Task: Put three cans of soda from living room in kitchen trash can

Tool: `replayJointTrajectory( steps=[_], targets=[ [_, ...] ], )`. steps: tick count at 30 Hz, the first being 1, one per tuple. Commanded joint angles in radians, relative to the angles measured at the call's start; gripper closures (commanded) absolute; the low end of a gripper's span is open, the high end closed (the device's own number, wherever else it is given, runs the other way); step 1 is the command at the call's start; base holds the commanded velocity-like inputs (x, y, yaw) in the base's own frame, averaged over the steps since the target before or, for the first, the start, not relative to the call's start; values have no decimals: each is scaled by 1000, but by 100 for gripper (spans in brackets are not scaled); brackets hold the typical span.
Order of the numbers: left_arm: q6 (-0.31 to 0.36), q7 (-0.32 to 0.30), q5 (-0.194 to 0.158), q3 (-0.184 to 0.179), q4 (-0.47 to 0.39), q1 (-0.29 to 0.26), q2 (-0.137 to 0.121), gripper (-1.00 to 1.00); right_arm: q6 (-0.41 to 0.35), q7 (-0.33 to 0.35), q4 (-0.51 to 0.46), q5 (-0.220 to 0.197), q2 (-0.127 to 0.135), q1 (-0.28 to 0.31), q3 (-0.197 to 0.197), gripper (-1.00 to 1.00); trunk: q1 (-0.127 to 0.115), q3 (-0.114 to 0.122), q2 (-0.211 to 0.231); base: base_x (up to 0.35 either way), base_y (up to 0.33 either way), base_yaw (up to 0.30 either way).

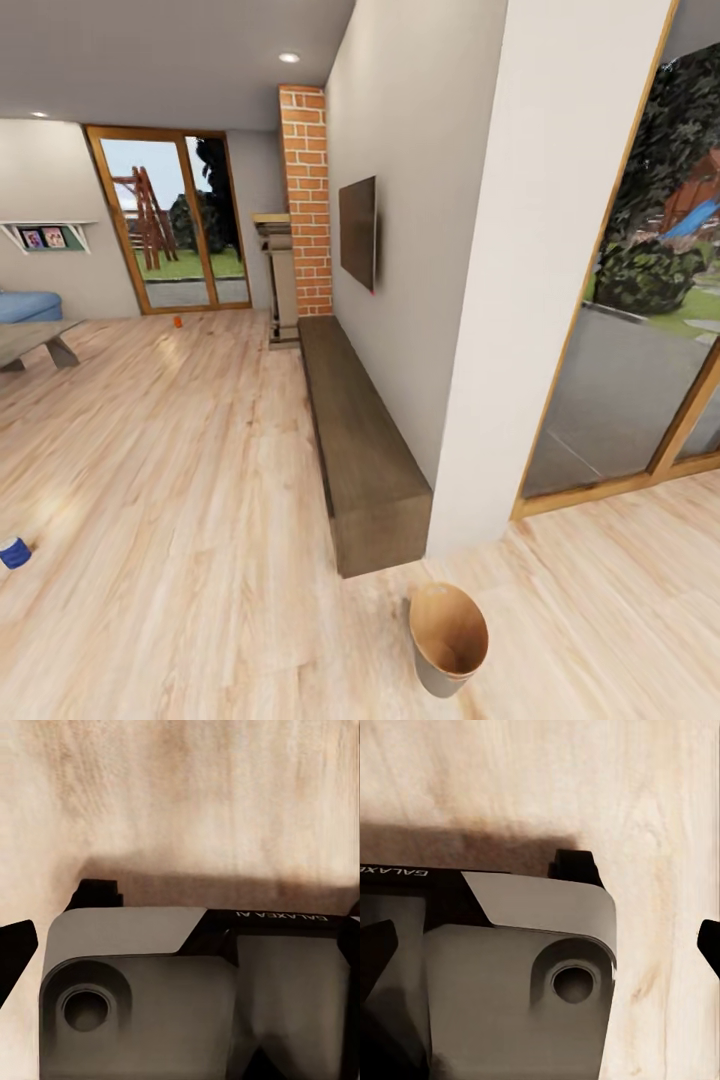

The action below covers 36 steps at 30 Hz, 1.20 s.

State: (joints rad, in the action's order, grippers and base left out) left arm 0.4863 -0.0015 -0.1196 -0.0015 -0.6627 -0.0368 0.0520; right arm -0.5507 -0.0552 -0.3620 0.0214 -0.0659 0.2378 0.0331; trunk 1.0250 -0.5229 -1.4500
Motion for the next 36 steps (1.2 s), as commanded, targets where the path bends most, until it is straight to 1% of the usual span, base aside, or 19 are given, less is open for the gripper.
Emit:
replayJointTrajectory(
  steps=[1, 10, 21, 27, 36],
  targets=[
    [0, 0, 0, 0, 0, 0, 0, -100, 0, 0, 0, 0, 0, 0, 0, -100, 0, 0, 0, 334, -164, 0],
    [0, 0, 0, 0, 1, -1, 0, -100, 0, 3, 0, 0, 0, 0, 1, -100, 0, 0, 0, 334, -167, 0],
    [0, 0, 0, 0, 2, -2, 1, -100, 0, 2, 0, 0, 0, 0, 1, -100, 0, 0, 0, 334, -118, 0],
    [-1, 0, 0, 0, 0, -2, 2, -100, -1, 2, 0, 0, 0, 0, 1, -100, 0, 0, 0, 311, -63, 0],
    [-2, 0, 0, 0, 0, -2, 2, -100, -2, 2, 1, 0, 0, 0, 1, -100, 0, 0, 0, 223, -7, 3]
  ],
)
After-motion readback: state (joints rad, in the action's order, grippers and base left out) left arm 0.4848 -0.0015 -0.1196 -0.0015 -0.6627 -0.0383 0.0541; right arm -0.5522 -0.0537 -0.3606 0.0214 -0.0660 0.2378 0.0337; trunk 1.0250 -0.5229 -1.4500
